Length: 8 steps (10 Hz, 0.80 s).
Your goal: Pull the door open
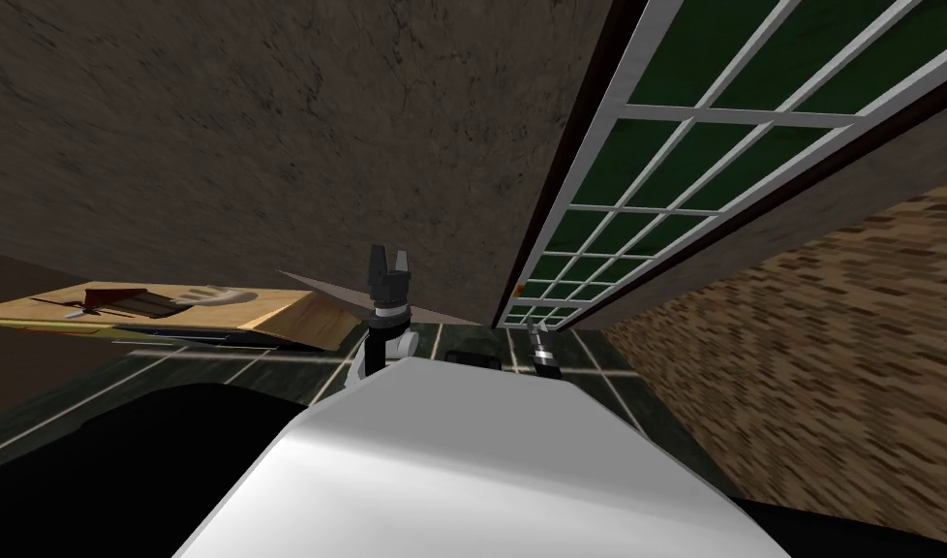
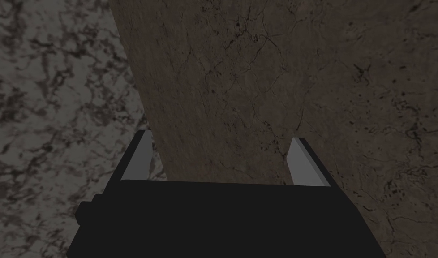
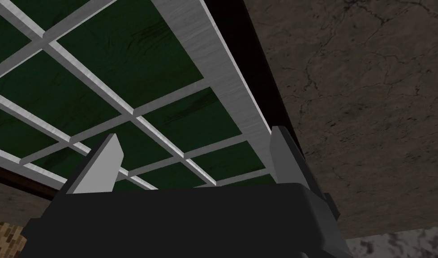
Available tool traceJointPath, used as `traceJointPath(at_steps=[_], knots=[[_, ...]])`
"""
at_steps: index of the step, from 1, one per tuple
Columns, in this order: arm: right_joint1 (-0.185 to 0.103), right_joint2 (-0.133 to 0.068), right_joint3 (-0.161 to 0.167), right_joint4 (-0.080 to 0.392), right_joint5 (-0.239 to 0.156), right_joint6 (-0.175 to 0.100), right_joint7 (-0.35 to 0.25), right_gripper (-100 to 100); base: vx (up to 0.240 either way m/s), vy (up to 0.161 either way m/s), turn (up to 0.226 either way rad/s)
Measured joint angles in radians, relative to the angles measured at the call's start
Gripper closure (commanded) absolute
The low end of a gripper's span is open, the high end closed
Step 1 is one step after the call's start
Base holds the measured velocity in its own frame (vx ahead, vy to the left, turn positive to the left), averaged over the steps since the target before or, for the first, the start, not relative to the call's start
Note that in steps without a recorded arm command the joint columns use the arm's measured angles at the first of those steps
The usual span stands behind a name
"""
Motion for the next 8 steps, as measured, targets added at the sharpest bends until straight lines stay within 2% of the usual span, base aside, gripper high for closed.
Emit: traceJointPath(at_steps=[6,8], knots=[[-0.01,-0.008,-0.001,0.114,-0.005,-0.035,0.155,-100,0.095,-0.032,0.083],[-0.011,-0.013,-0.002,0.158,-0.007,-0.056,0.2,-100,0.078,-0.034,0.066]])
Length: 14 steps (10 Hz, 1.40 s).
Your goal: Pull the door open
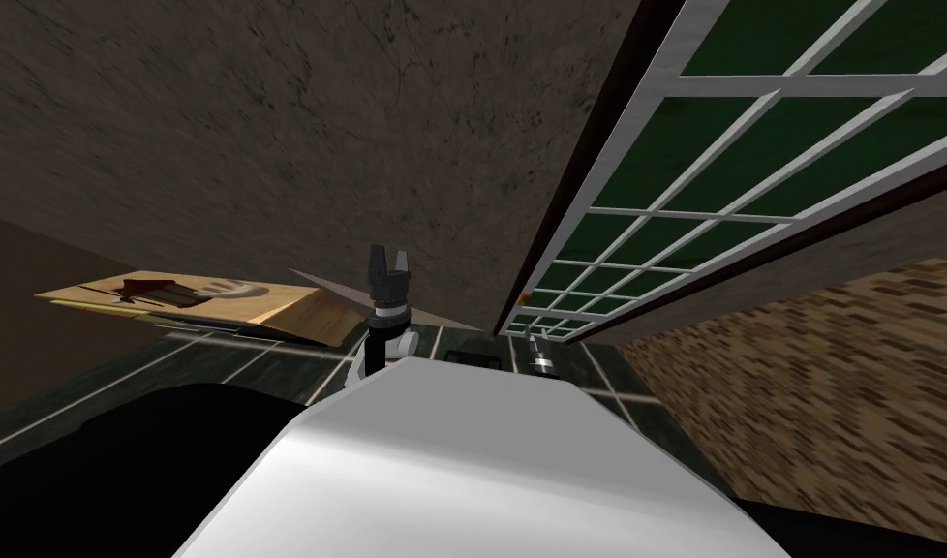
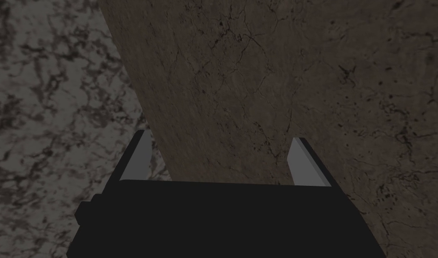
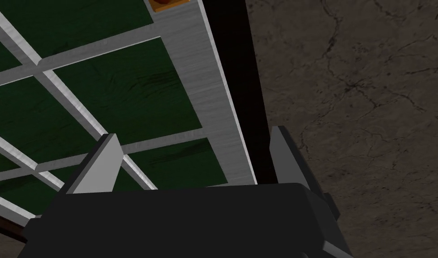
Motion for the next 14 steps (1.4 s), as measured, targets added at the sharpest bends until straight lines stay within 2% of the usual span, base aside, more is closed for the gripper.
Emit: traceJointPath(at_steps=[4,12,14], knots=[[-0.008,-0.006,-0.001,0.071,-0.003,-0.024,0.083,-100,0.079,-0.037,0.065],[-0.01,-0.015,-0.003,0.181,-0.008,-0.069,0.224,-100,0.063,-0.043,0.051],[-0.015,-0.021,-0.014,0.197,-0.015,-0.074,0.223,-100,0.167,0.096,0.177]])
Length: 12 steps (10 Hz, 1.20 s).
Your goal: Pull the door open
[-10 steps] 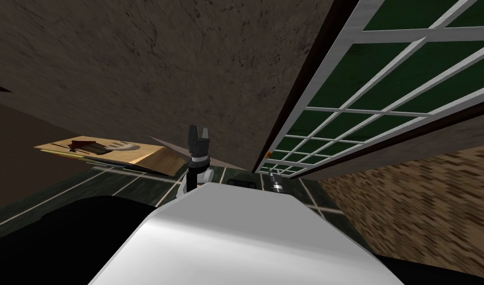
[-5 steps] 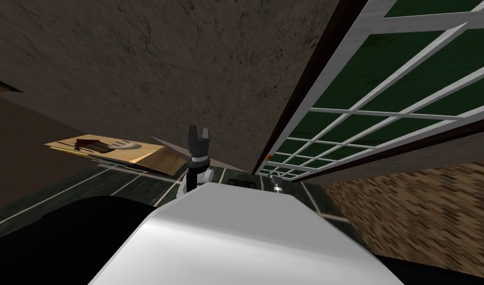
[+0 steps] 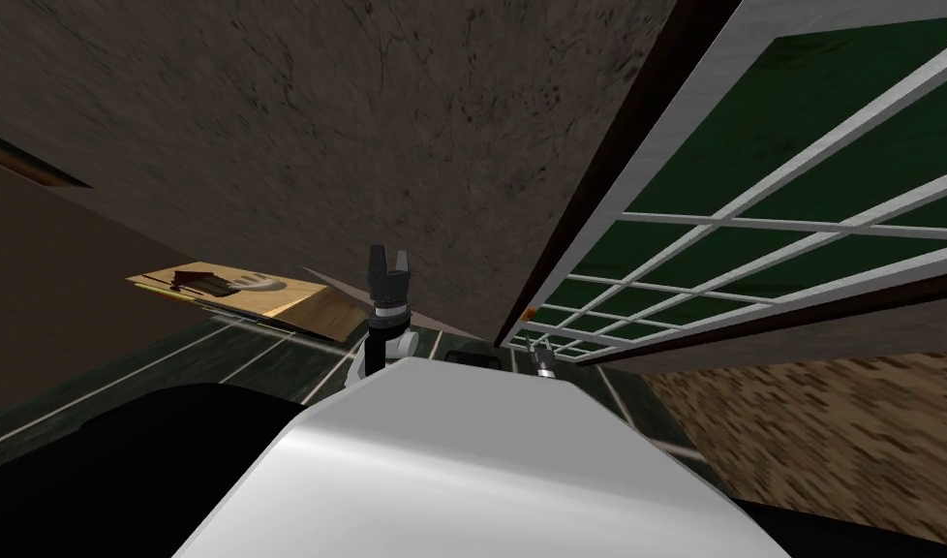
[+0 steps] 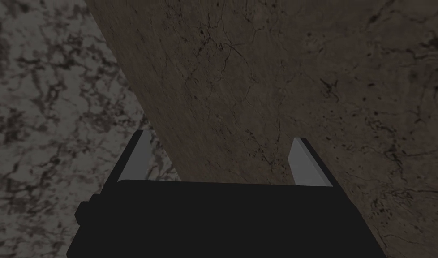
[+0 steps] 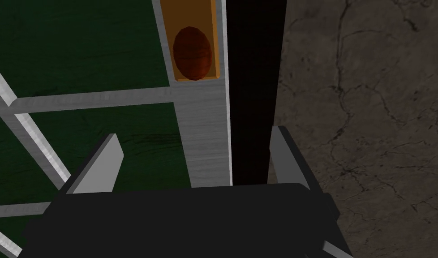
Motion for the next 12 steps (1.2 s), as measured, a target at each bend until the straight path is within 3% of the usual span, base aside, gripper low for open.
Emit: traceJointPath(at_steps=[3,7,8,12], knots=[[-0.022,-0.027,-0.033,0.059,-0.02,-0.025,-0.022,-100,0.187,0.05,0.124],[-0.035,-0.054,-0.067,0.134,-0.043,-0.068,-0.052,-100,0.143,-0.027,0.072],[-0.032,-0.054,-0.066,0.139,-0.042,-0.072,-0.053,100,-0.028,0.01,-0.002],[-0.034,-0.056,-0.07,0.133,-0.044,-0.07,-0.051,100,-0.006,-0.009,-0.004]])
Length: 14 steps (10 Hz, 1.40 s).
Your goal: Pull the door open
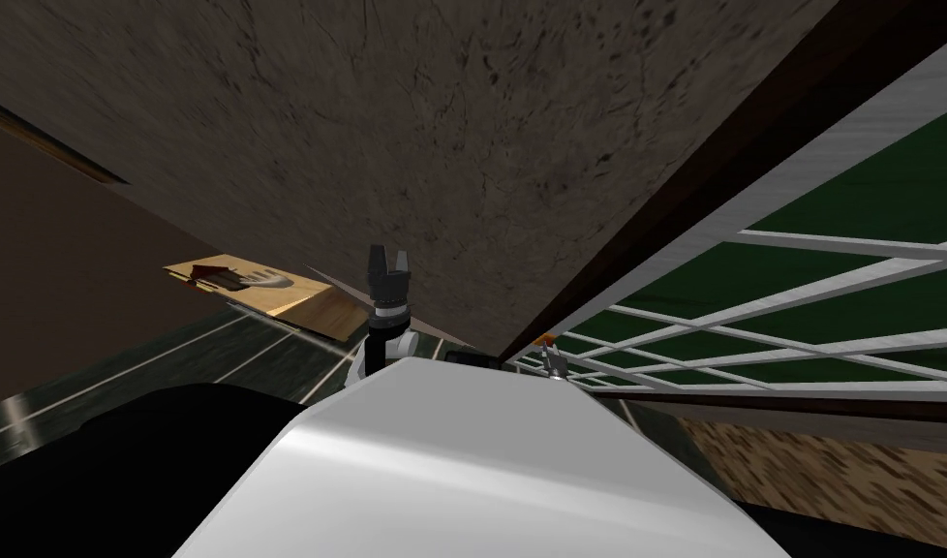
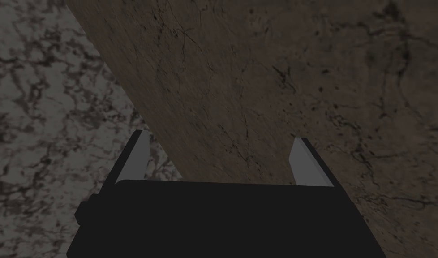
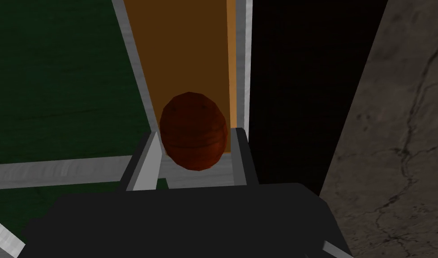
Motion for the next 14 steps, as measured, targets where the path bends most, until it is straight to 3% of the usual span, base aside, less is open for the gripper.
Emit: traceJointPath(at_steps=[5,14], knots=[[-0.006,-0.004,-0.004,0.003,-0.016,0.0,-0.046,100,-0.054,-0.01,0.081],[-0.022,-0.009,-0.007,0.014,-0.075,0.007,-0.242,100,-0.063,-0.008,0.087]])
